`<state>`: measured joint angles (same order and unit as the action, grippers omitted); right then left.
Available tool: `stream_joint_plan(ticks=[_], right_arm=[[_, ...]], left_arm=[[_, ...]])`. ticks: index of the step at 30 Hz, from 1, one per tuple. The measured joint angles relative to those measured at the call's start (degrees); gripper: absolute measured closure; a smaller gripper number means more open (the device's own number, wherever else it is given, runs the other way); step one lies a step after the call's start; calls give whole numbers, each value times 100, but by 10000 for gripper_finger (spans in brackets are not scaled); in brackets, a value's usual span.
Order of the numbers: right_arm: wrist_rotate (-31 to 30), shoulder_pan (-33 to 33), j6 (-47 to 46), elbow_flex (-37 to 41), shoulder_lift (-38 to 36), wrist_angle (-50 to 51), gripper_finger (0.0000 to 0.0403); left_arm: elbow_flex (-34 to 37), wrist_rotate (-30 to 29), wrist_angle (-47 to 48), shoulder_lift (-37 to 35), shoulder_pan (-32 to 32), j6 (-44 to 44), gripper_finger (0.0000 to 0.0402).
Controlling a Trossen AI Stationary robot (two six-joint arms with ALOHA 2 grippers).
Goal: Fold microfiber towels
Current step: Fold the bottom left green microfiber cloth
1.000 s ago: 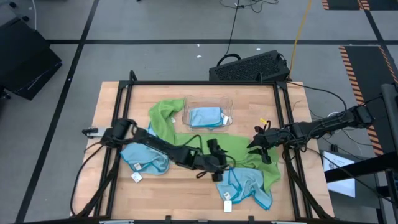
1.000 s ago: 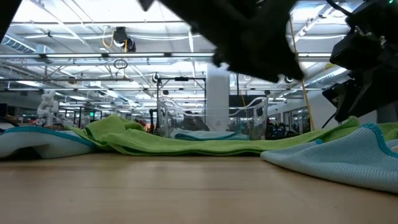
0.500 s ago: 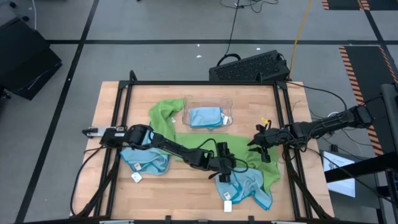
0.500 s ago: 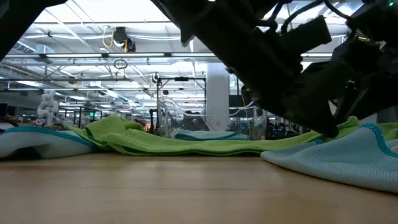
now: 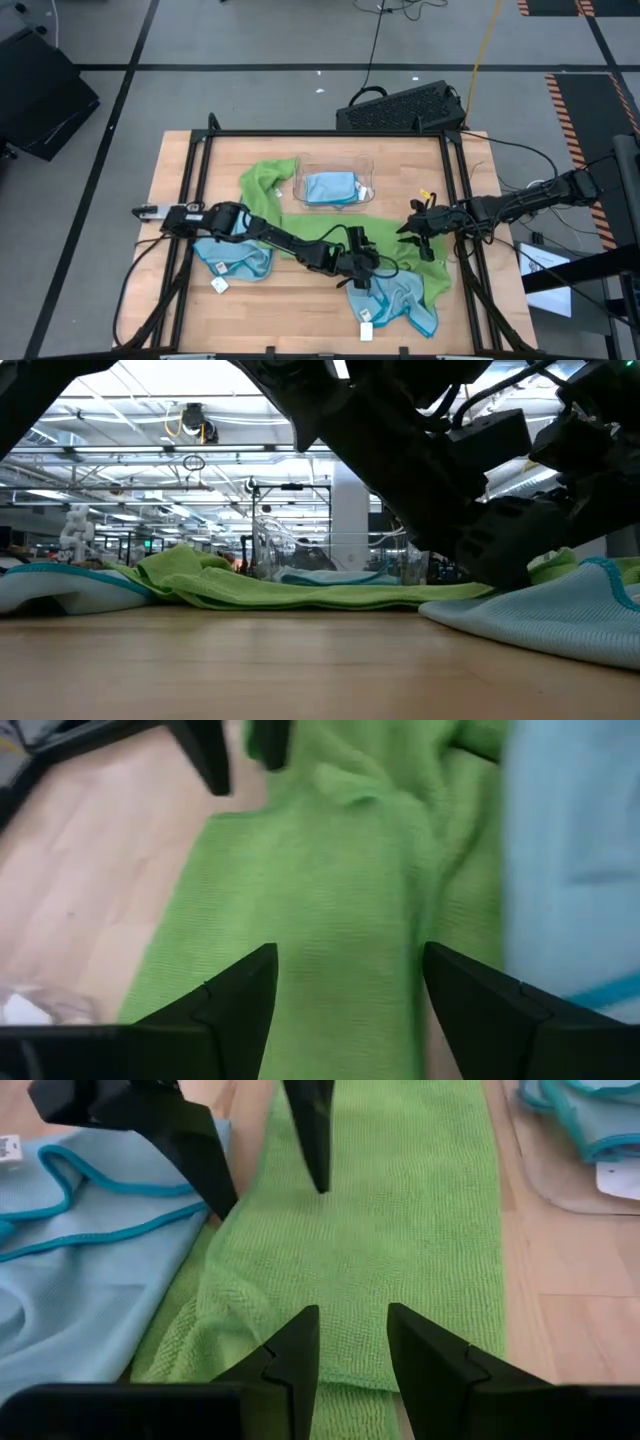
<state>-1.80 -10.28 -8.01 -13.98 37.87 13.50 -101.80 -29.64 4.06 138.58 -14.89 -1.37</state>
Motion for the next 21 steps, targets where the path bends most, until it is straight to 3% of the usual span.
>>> stream_joint_plan(ticks=[8,15,21], right_arm=[[19,0,-76,0,0,2,291],[34,0,-196,0,6,-5,291],[37,-40,-284,2,-4,17,291]], left_arm=[[-1,782,-321,67,-9,188,149],[-9,95,-406,317,-29,200,155],[-9,-492,-228,330,-83,307,233]])
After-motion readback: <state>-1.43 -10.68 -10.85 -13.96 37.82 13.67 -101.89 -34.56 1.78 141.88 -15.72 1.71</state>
